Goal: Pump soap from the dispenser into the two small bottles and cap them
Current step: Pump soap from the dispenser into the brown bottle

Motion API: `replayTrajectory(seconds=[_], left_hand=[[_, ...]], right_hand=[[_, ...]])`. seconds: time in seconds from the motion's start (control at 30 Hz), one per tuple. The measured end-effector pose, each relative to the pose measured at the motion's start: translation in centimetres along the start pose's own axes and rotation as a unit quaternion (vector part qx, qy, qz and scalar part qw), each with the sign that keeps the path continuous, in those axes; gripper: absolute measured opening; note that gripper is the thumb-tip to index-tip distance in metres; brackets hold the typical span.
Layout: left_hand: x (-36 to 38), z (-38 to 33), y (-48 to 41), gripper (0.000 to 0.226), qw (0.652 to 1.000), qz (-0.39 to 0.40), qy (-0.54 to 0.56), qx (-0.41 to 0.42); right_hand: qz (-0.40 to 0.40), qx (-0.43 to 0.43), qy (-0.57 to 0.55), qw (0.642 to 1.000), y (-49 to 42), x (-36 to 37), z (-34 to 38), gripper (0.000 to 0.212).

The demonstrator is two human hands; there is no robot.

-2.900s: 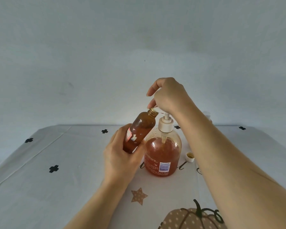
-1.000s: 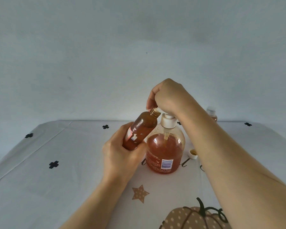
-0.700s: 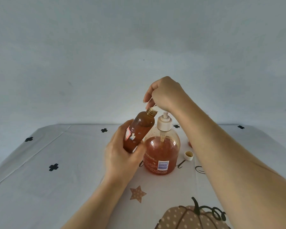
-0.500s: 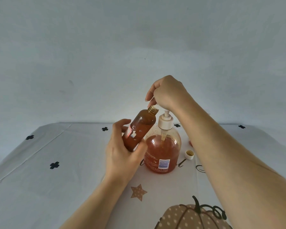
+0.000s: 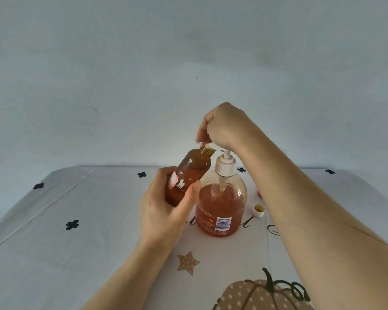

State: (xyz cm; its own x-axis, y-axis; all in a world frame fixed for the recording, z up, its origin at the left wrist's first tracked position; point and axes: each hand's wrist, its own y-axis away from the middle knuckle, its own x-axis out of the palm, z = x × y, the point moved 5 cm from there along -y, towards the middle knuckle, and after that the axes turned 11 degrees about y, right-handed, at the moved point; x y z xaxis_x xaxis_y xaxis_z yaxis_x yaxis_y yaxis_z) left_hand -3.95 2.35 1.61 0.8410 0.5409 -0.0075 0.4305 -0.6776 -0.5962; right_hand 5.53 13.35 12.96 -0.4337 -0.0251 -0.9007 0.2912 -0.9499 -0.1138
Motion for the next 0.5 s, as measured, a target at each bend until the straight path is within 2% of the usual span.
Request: replayTrajectory(seconds=[0.37, 0.5], left_hand=[[-0.3, 0.5, -0.1, 0.024, 1.0, -0.01, -0.018, -0.015], [-0.1, -0.1, 0.0, 0.025, 1.0, -0.01, -0.006, -0.004]], right_hand=[[0.006, 0.03, -0.018, 0.999, 0.1, 1.2, -0.8, 0.034], [-0.027, 0.023, -0.051, 0.998, 0.3, -0.1, -0.7, 0.042]])
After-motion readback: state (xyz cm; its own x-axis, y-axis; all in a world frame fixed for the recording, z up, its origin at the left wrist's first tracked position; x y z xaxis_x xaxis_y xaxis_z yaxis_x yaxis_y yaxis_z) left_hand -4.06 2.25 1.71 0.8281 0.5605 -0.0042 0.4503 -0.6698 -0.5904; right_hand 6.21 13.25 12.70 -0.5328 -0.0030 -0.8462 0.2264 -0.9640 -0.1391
